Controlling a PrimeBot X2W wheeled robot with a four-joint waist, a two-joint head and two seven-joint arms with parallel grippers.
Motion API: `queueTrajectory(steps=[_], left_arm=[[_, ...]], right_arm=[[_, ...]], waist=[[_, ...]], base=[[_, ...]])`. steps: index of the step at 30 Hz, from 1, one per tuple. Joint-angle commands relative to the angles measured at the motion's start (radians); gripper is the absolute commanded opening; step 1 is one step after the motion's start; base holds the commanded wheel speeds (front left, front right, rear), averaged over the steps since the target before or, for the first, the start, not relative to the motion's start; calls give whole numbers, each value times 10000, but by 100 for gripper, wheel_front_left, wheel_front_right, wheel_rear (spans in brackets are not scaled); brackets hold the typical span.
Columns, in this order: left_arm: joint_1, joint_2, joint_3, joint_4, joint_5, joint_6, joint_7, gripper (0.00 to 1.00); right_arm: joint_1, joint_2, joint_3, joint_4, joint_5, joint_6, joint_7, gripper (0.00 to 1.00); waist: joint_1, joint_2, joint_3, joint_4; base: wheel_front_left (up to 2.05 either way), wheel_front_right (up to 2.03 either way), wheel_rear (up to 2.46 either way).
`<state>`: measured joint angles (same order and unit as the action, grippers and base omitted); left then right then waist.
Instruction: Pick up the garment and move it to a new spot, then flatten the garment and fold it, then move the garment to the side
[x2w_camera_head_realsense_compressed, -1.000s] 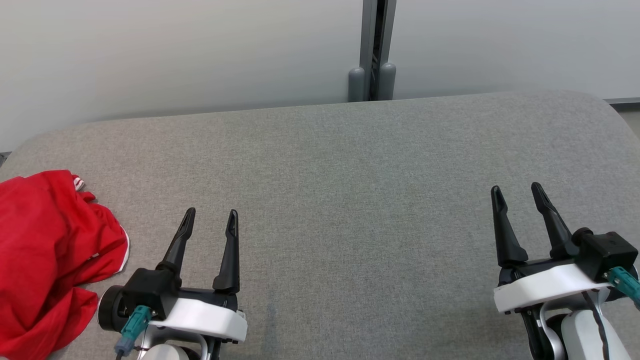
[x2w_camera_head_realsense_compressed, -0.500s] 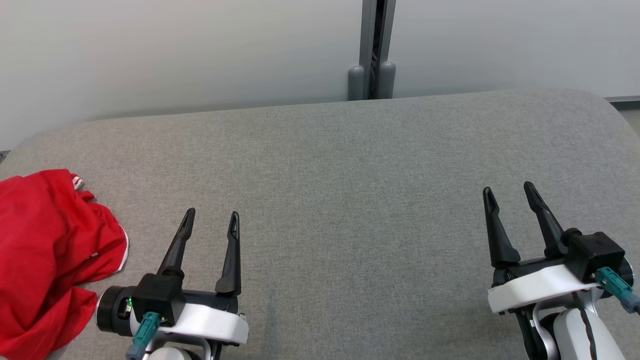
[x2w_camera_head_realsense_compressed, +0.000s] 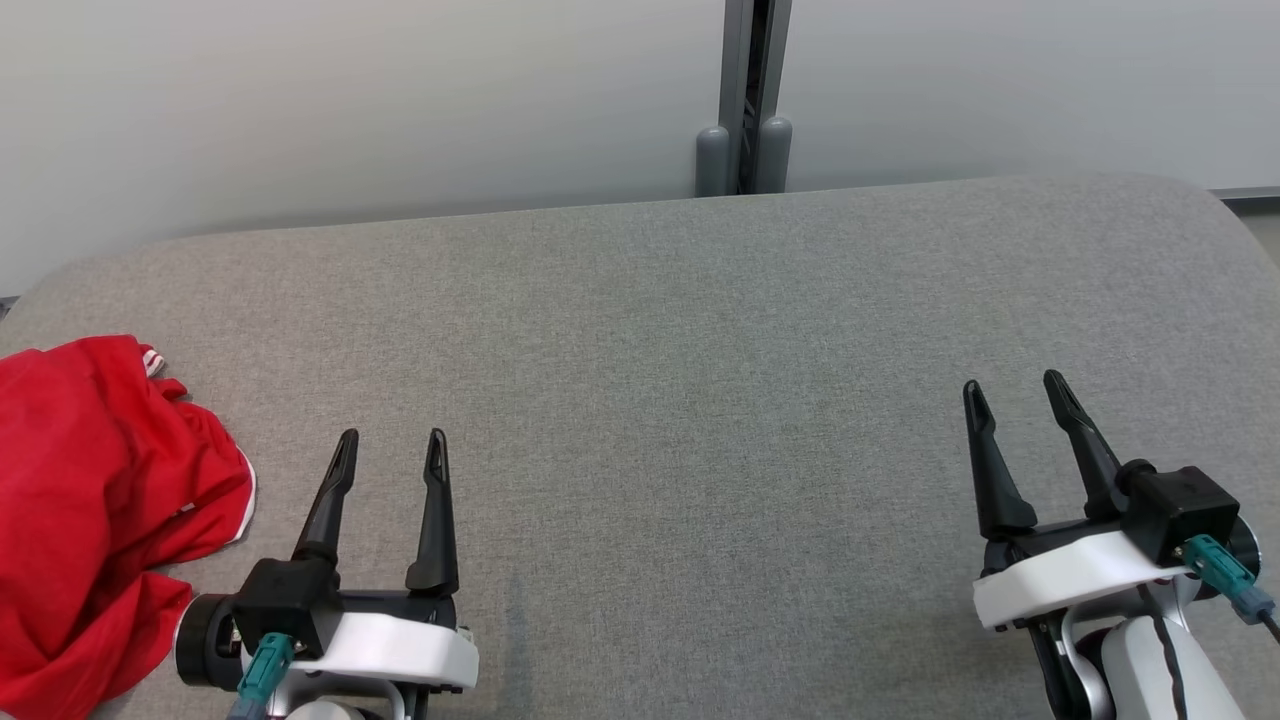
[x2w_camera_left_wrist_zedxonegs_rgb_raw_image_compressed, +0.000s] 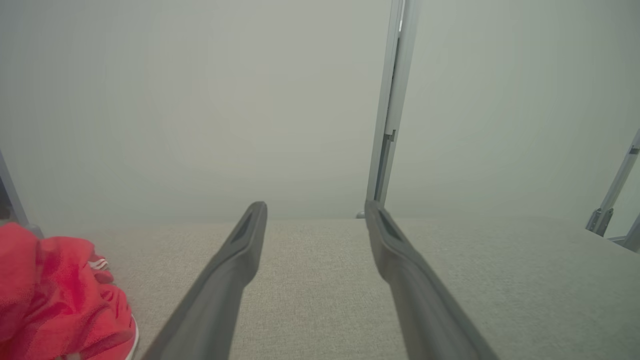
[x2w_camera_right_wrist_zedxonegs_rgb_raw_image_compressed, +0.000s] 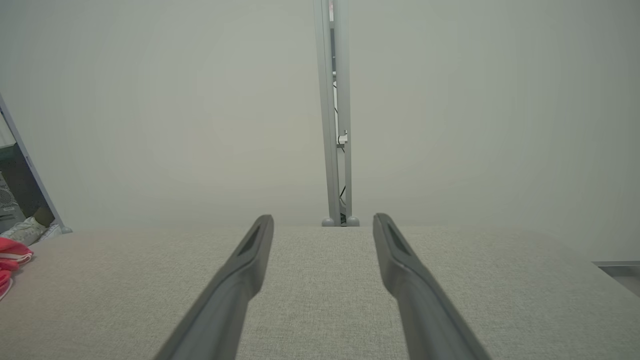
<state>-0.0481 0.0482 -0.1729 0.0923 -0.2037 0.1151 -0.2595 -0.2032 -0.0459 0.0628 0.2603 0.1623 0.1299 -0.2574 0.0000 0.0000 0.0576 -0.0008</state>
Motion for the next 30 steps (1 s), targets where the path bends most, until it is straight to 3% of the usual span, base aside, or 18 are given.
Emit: queueTrajectory(steps=[1, 12, 30], left_arm=[[97, 40, 33, 56, -5, 83, -79, 100], [22, 42, -47, 826, -547, 252, -70, 100], [0, 41, -32, 733, -634, 213, -70, 100]], right_arm=[[-108, -82, -63, 77, -144, 15, -111, 100], [-122, -72, -411, 756, 288, 7, -94, 100], [-168, -72, -392, 897, 445, 7, -94, 100]], waist=[[0, 0, -11, -1], [0, 0, -80, -9], [0, 0, -102, 3]], base=[[0, 0, 0], [0, 0, 0], [0, 0, 0]])
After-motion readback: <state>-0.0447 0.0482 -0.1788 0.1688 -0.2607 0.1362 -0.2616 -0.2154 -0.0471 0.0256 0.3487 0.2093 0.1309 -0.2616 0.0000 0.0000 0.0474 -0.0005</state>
